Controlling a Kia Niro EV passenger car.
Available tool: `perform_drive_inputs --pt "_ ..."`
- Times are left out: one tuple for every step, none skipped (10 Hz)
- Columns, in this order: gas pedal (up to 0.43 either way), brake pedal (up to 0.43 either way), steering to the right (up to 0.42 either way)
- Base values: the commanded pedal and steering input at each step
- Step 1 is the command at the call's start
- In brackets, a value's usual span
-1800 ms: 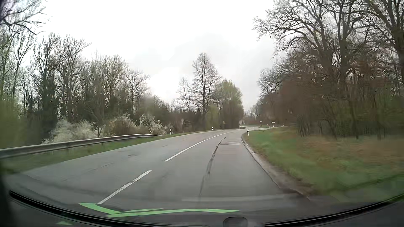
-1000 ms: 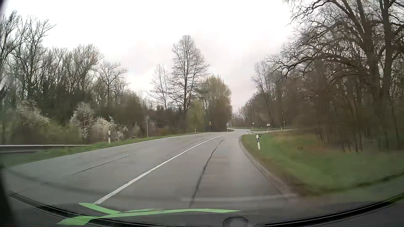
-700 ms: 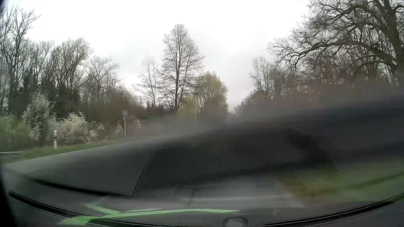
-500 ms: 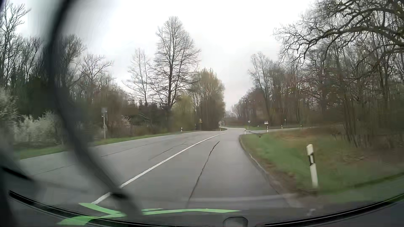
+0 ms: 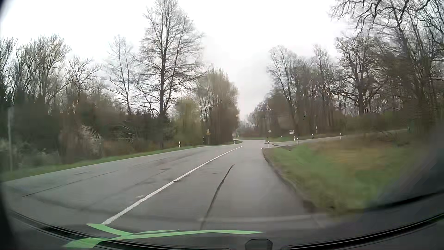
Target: Follow the waypoints while adhering to traffic rules and regulations
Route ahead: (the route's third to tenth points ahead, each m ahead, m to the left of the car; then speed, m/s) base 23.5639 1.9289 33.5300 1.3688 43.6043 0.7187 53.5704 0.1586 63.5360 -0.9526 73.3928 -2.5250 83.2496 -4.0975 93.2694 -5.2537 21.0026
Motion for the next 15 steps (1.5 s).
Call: perform_drive_inputs --pt "0.15 0.0 0.006" --pt "0.15 0.0 0.006" --pt "0.138 0.0 0.006" --pt "0.138 0.0 0.007" --pt "0.13 0.0 0.008" --pt "0.13 0.0 0.009" --pt "0.138 0.0 0.01" --pt "0.15 0.0 0.01" --pt "0.157 0.0 0.011" --pt "0.169 0.0 0.012" --pt "0.177 0.0 0.013" --pt "0.177 0.0 0.014" --pt "0.157 0.0 0.014" --pt "0.13 0.0 0.013" --pt "0.087 0.0 0.013"
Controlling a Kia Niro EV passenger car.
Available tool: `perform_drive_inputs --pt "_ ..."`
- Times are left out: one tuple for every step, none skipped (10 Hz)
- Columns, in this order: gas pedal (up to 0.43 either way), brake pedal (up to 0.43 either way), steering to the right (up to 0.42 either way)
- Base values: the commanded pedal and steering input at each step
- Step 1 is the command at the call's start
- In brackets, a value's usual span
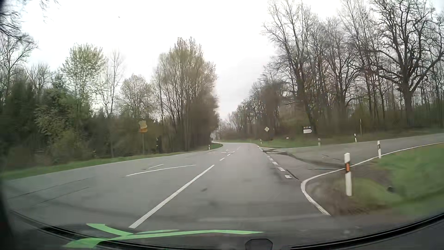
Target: Follow the waypoints while adhering to traffic rules and regulations
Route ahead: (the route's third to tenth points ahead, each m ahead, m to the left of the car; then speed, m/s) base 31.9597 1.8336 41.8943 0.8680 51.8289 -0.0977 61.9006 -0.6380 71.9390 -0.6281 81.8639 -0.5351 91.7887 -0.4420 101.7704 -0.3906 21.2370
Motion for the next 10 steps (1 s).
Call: perform_drive_inputs --pt "0.087 0.0 0.013" --pt "0.087 0.0 0.014" --pt "0.11 0.0 0.013" --pt "0.13 0.0 0.013" --pt "0.138 0.0 0.013" --pt "0.138 0.0 0.011" --pt "0.138 0.0 0.006" --pt "0.118 0.0 0.005" --pt "0.11 0.0 0.005" --pt "0.11 0.0 0.005"
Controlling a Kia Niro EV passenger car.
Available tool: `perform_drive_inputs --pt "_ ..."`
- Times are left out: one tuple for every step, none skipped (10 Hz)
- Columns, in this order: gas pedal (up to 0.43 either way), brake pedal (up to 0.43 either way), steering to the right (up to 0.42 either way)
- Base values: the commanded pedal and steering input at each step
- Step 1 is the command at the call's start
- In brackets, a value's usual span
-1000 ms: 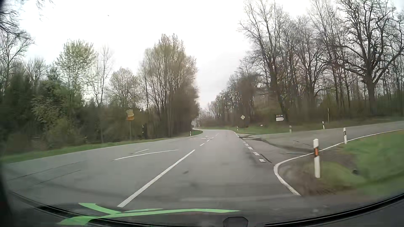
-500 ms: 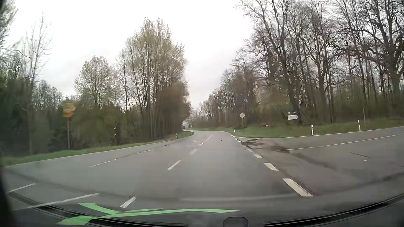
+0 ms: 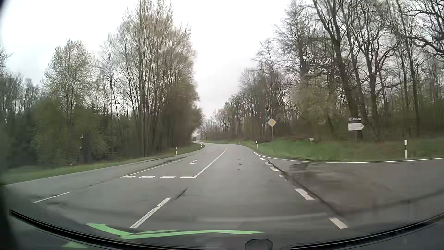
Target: Follow the waypoints while adhering to traffic rules and regulations
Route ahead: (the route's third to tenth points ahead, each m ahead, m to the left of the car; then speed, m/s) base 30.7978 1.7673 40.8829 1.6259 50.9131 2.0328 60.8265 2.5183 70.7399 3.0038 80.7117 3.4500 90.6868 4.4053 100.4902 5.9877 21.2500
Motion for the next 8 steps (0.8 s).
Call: perform_drive_inputs --pt "0.11 0.0 0.005" --pt "0.118 0.0 0.002" --pt "0.118 0.0 0.001" --pt "0.13 0.0 0.0" --pt "0.13 0.0 0.0" --pt "0.15 0.0 -0.001" --pt "0.157 0.0 -0.004" --pt "0.169 0.0 -0.005"
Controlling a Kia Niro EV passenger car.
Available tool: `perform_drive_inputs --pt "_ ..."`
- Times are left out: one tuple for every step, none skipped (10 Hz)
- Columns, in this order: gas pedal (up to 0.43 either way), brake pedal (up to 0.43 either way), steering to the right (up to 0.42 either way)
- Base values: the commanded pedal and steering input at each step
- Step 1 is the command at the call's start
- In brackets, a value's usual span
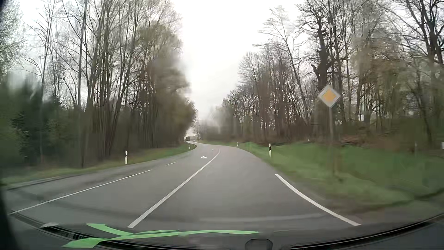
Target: Follow the waypoints while adhering to traffic rules and regulations
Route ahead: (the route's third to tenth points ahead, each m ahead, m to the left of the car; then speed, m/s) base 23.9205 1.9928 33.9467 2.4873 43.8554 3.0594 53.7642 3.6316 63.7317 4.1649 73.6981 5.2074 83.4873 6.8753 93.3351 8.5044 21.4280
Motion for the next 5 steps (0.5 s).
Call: perform_drive_inputs --pt "0.177 0.0 -0.007" --pt "0.177 0.0 -0.007" --pt "0.177 0.0 -0.008" --pt "0.177 0.0 -0.008" --pt "0.177 0.0 -0.007"
